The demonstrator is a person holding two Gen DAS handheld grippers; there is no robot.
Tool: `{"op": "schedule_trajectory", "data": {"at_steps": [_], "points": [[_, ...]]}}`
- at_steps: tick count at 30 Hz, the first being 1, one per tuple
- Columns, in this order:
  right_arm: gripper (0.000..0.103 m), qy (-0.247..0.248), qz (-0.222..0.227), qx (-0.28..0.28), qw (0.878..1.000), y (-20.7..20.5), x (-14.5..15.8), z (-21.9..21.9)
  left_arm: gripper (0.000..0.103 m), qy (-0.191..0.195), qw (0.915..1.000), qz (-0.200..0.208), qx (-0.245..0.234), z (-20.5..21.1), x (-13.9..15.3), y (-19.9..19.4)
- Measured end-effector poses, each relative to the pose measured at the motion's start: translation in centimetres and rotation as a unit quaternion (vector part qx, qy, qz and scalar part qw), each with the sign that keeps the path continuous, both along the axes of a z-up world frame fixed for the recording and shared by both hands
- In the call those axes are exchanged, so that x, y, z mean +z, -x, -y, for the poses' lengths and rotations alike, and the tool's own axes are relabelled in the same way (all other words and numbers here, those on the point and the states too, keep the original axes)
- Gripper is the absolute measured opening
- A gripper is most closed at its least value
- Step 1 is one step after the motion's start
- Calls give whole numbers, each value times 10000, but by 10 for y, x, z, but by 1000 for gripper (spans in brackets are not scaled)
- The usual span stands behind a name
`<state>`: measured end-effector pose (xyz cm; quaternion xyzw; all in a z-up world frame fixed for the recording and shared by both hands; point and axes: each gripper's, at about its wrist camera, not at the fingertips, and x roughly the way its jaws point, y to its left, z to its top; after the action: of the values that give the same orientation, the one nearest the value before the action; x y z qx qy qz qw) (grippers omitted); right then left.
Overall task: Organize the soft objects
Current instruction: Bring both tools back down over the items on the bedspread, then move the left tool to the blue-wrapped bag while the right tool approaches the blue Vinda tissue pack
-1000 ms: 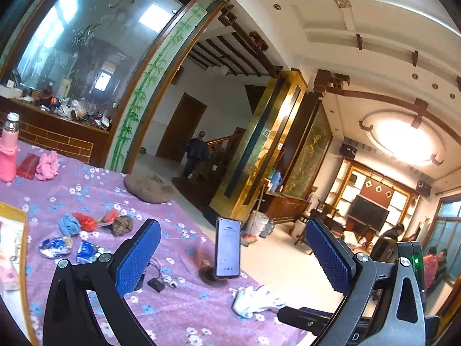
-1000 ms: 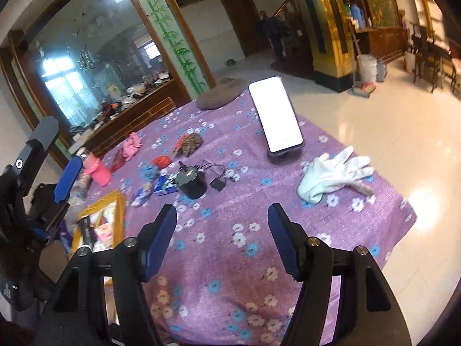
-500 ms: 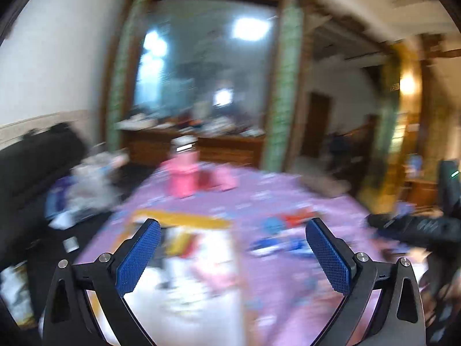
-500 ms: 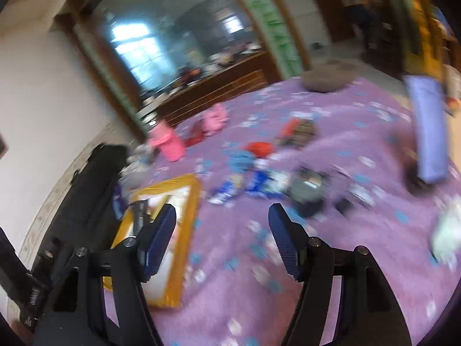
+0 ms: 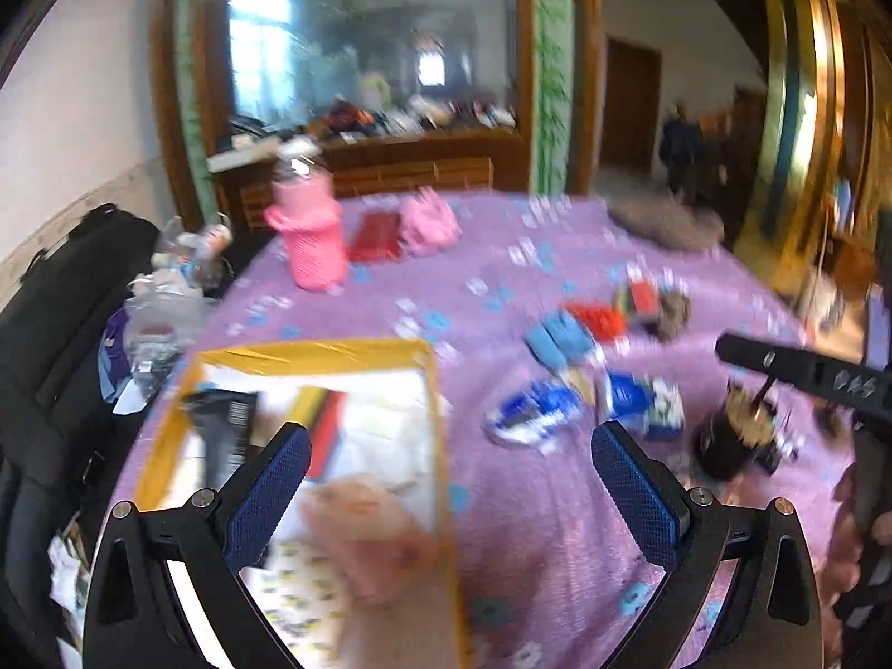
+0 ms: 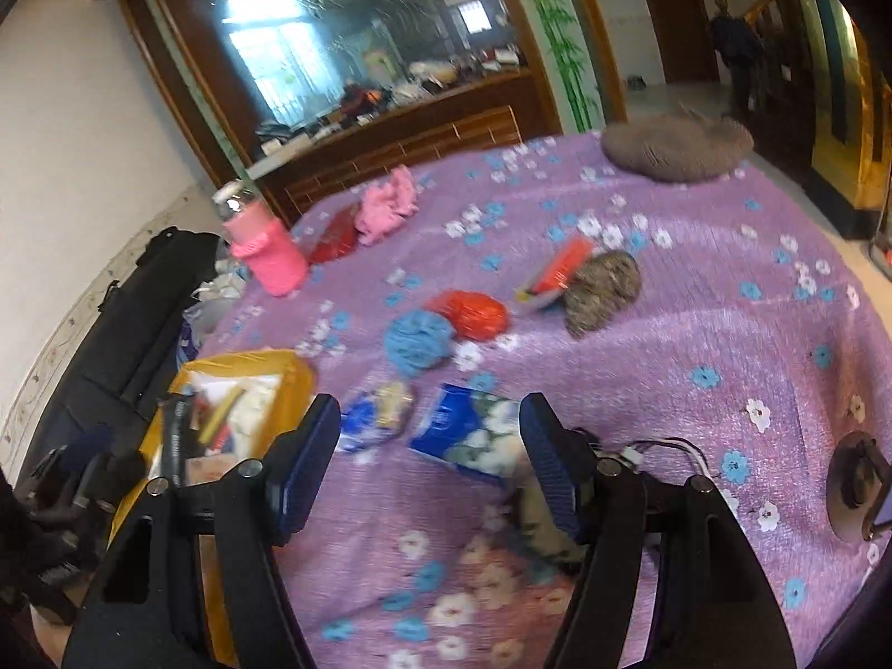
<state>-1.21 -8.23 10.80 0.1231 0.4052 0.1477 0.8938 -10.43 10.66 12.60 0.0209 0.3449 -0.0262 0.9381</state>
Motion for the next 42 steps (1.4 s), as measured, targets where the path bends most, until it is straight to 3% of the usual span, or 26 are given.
{"op": "schedule_trajectory", "data": {"at_steps": [7, 22, 26, 30, 31, 39, 42], "points": [[66, 166, 62, -78, 9998, 9, 1, 31, 102, -243, 9987, -430, 136, 28, -2, -33], [66, 150, 243, -147, 9995, 57, 20, 55, 102, -601, 9967, -421, 340, 50, 0, 3], [66, 146, 216, -151, 9995, 65, 21, 58, 102, -365, 9977, -530, 203, 41, -1, -2], [66, 40, 25, -206, 9998, 61, 17, 66, 102, 472, 9933, -1042, 129, 14, -5, -46], [66, 25, -58, -227, 9997, 57, 14, 68, 102, 517, 9921, -1136, 117, 11, -7, -57], [66, -335, -463, -377, 9977, 51, -5, 86, 101, -448, 9872, -1465, -439, 59, -35, -123], [66, -319, -489, -409, 9975, 51, -5, 89, 100, -583, 9839, -1675, -208, 65, -50, -155]]}}
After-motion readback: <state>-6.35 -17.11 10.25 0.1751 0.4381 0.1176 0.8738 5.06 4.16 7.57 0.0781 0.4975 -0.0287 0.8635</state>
